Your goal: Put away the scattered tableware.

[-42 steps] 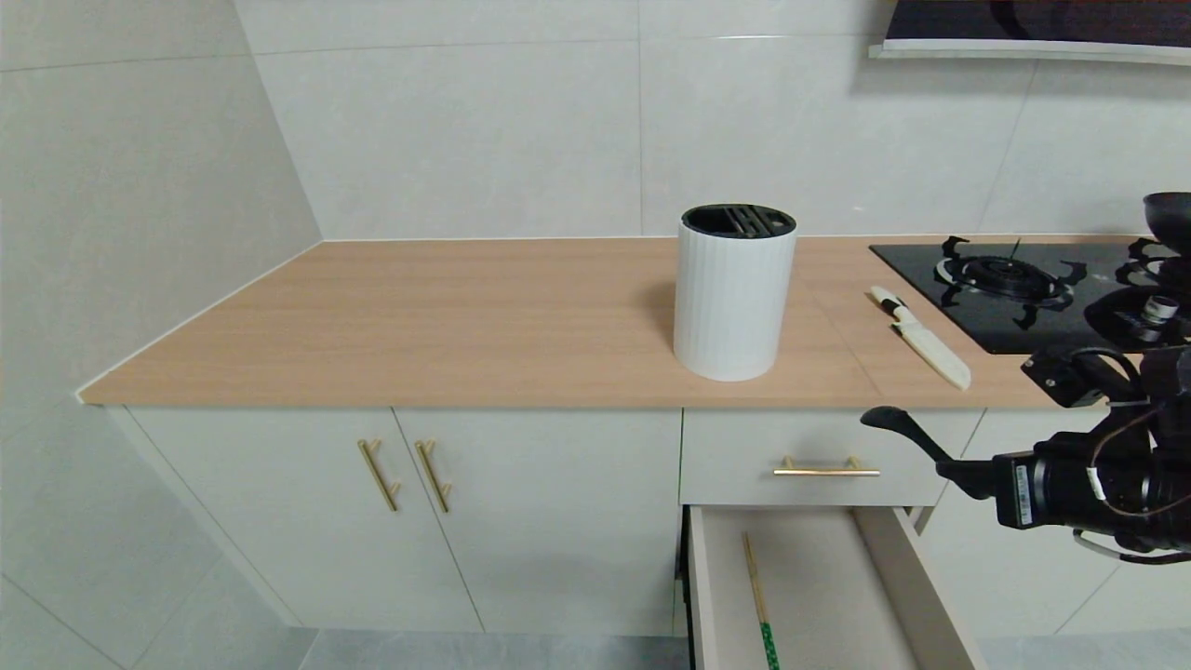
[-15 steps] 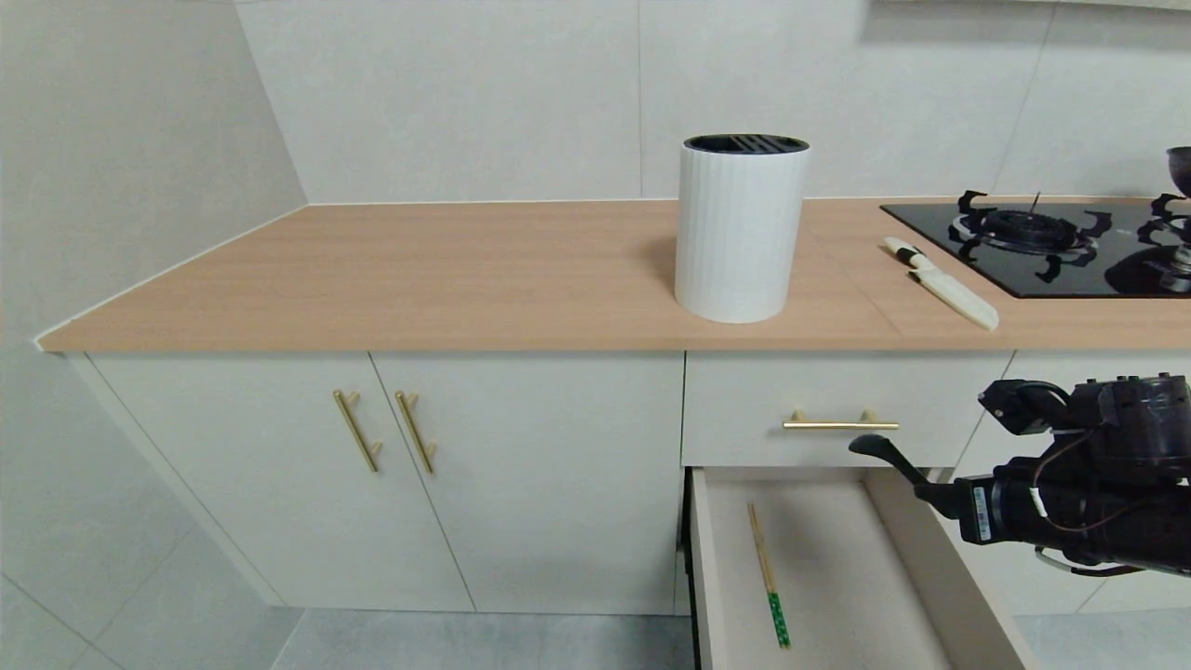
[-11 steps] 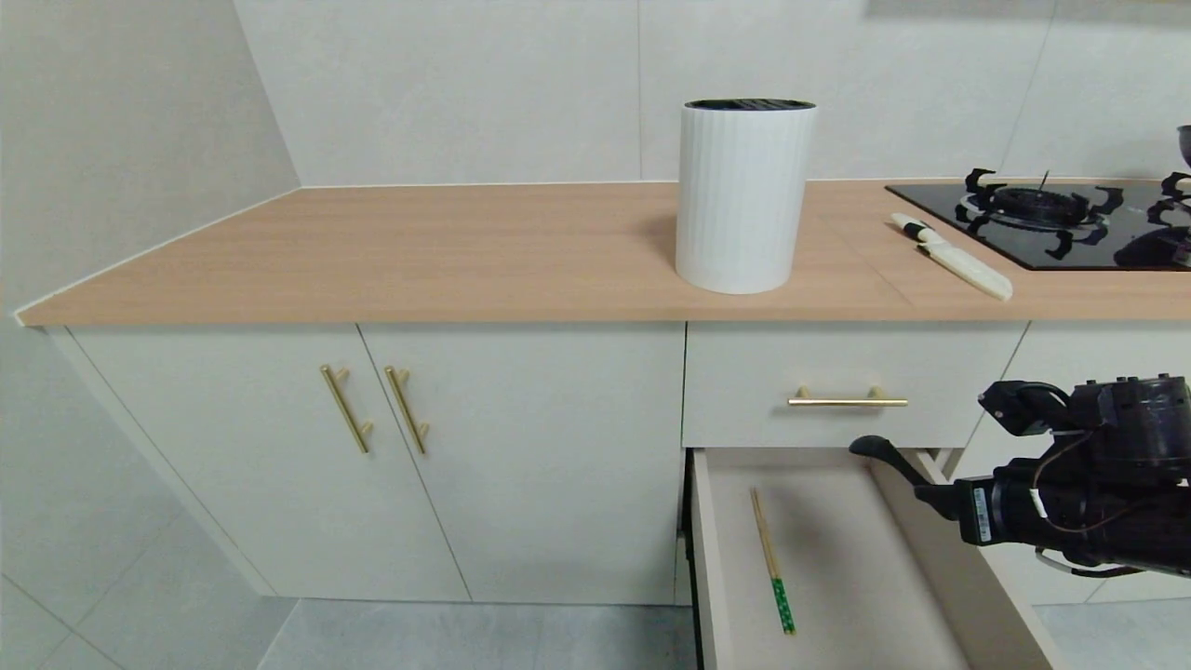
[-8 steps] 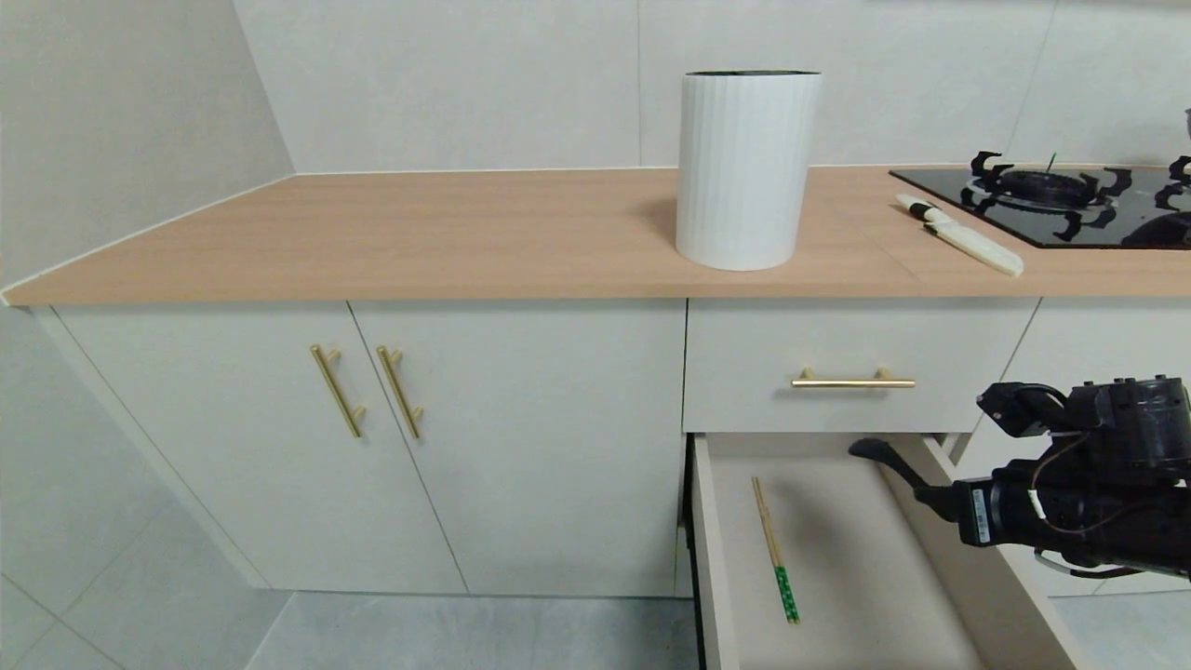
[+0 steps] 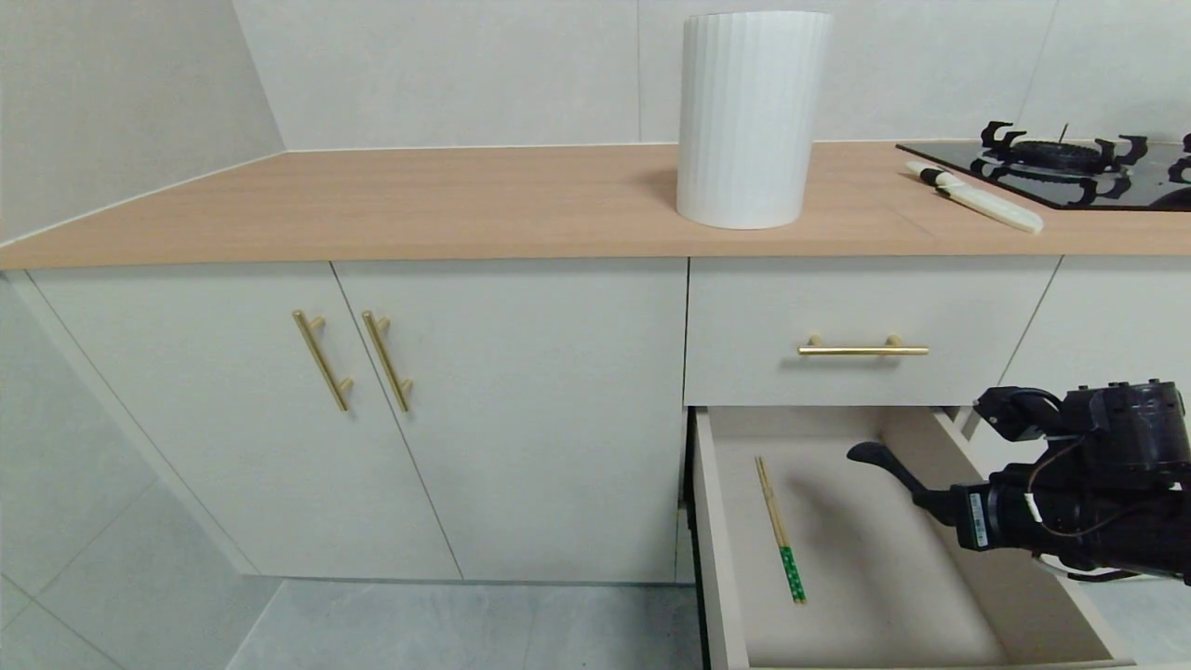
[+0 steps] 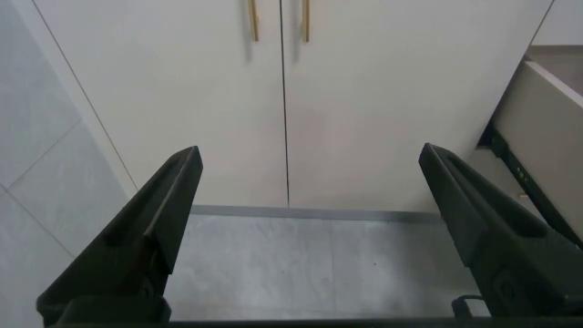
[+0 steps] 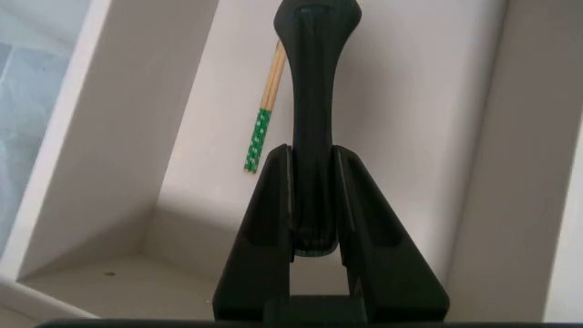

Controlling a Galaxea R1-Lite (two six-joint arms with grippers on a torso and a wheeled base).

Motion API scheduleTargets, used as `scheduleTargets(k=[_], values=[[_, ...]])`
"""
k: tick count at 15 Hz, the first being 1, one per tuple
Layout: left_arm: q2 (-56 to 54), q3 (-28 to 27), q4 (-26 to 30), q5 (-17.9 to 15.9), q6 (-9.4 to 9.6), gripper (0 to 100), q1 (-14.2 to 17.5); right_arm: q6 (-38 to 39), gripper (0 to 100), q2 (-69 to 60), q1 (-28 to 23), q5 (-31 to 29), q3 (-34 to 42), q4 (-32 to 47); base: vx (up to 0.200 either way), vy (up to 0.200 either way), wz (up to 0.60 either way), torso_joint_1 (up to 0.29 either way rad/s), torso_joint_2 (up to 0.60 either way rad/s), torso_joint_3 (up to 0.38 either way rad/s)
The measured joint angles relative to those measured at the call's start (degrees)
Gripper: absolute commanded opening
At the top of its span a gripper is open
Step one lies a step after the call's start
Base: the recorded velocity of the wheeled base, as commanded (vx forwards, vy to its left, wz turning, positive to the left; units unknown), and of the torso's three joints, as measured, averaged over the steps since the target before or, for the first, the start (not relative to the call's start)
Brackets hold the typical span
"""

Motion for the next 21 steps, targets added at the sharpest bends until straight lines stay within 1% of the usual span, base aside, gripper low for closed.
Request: scheduleTargets(k=[2,4,7,12,14,17,21], values=[[0.00,0.00,0.02,0.00,0.00,100,0.00,0.00,0,0.39,0.04,-0.02,-0.07,-0.24,0.000,0.000,0.00,0.000,0.00,0.000],[0.00,0.00,0.00,0.00,0.02,100,0.00,0.00,0,1.43,0.04,-0.11,-0.05,-2.35,0.000,0.000,0.00,0.000,0.00,0.000],[0.00,0.00,0.00,0.00,0.00,100,0.00,0.40,0,5.40,0.15,-2.21,-0.24,-5.57,0.000,0.000,0.00,0.000,0.00,0.000],[0.00,0.00,0.00,-0.02,0.00,100,0.00,1.89,0,17.07,0.44,-5.79,-0.72,-17.24,0.000,0.000,0.00,0.000,0.00,0.000],[0.00,0.00,0.00,-0.02,0.00,100,0.00,1.91,0,22.38,0.52,-7.06,-1.38,-20.77,0.000,0.000,0.00,0.000,0.00,0.000],[0.00,0.00,0.00,-0.02,0.00,100,0.00,2.13,0,28.42,0.80,-8.31,-3.36,-21.97,0.000,0.000,0.00,0.000,0.00,0.000],[0.00,0.00,0.00,-0.02,0.00,100,0.00,2.82,0,32.50,1.18,-8.47,-4.74,-21.98,0.000,0.000,0.00,0.000,0.00,0.000]])
